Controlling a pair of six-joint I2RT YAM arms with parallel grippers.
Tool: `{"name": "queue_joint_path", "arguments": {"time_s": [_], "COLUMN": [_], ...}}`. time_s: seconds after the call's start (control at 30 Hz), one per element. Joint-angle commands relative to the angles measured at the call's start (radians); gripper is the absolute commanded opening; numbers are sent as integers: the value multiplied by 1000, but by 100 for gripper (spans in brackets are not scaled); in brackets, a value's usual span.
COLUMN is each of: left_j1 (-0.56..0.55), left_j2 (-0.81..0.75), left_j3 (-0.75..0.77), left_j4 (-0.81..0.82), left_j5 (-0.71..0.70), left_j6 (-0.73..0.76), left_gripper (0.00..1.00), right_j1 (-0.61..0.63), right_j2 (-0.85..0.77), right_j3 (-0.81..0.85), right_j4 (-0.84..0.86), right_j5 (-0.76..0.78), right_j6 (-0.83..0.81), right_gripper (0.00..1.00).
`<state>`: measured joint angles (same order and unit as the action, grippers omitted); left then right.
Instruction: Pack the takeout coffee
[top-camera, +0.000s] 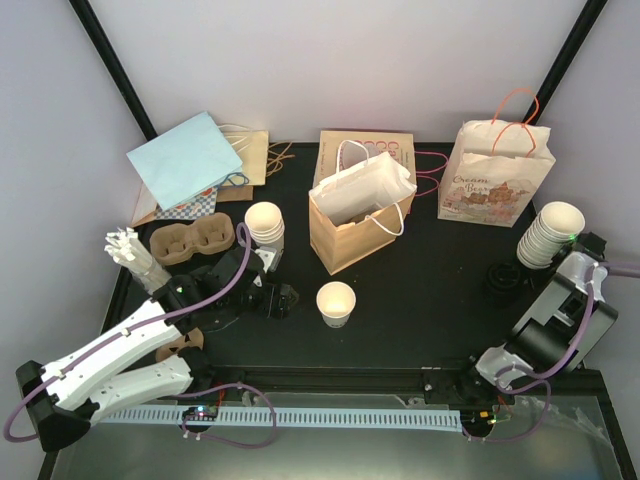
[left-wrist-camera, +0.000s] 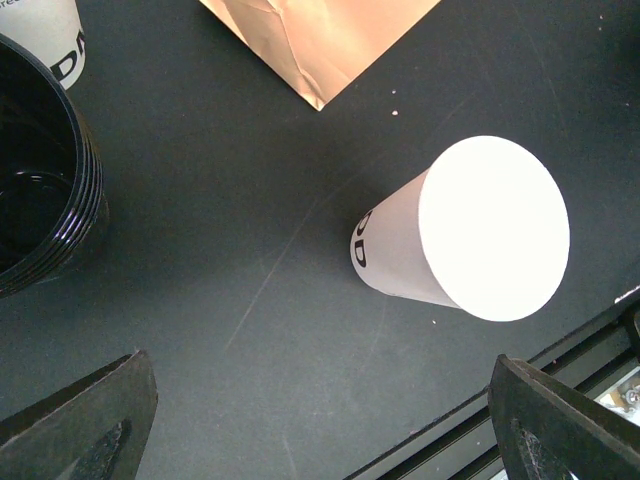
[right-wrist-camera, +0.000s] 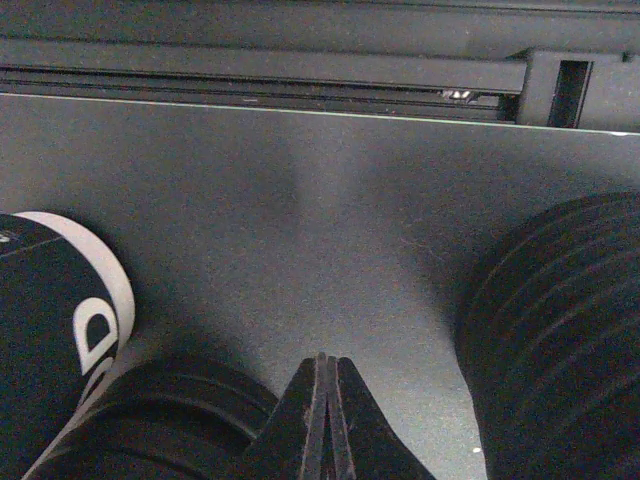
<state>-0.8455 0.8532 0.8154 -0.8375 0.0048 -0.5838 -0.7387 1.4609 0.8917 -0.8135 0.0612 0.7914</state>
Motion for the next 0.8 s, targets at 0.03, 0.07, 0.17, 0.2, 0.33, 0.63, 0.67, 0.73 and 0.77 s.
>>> {"name": "queue_joint_path", "arguments": {"time_s": [0.03,0.07,0.17,0.2,0.33,0.63,0.67,0.73,0.77], "left_j1": [6,6,6,6,6,6,6,6,6], "left_j2": [4,4,7,9,7,5,5,4,5], "left_j3": [33,32,33,32,30,27,27,27,26], "left_j4": [15,16,16,14,11,8,6,6,6], "left_j5": [11,12,12,12,12,8,9,10,10], "left_j6": [-14,-13,-14,-14,-14,-19,-19,-19,-19], "left_gripper": [93,93,93,93,93,93,93,93,93], "right_j1": [5,4,5,5,5,5,4,5,5], "right_j2": [17,16,25,35,74,80,77,70,65], "right_j3": [17,11,-2,-3,-10,-58,-65,-78,-85], "right_j4": [7,15,36,38,53,96,100,109,115], "right_j5": [-7,-9,-25,-33,-57,-106,-110,-118,-122], "right_j6": [0,-1,-1,-4,-9,-1,1,2,2], "right_gripper": [1,1,1,1,1,1,1,1,1]}}
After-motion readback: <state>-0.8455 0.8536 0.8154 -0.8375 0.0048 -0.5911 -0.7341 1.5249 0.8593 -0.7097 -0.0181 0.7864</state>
